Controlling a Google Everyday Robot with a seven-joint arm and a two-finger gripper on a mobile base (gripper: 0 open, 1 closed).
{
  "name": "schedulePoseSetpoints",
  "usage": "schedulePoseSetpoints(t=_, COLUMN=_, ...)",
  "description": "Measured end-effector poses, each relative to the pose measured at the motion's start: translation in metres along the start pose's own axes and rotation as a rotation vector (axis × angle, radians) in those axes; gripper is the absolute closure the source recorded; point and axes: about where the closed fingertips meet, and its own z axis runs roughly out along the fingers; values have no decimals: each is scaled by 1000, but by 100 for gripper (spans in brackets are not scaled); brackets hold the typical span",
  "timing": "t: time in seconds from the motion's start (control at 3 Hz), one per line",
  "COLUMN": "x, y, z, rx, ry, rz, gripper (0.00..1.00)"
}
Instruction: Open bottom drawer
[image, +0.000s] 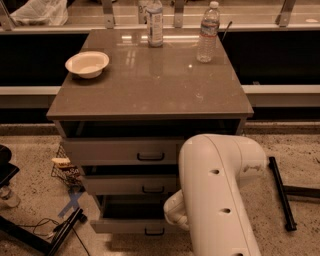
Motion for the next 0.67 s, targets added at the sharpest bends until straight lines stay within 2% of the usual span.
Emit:
schedulePoseSetpoints(t=0.33, x=0, y=-3, z=32, rx=-18, ry=-7, rz=49, gripper=100)
schedulePoseSetpoints(t=0.67, x=18, y=-4, z=85, rx=-45, ry=-8, rz=177, gripper=100)
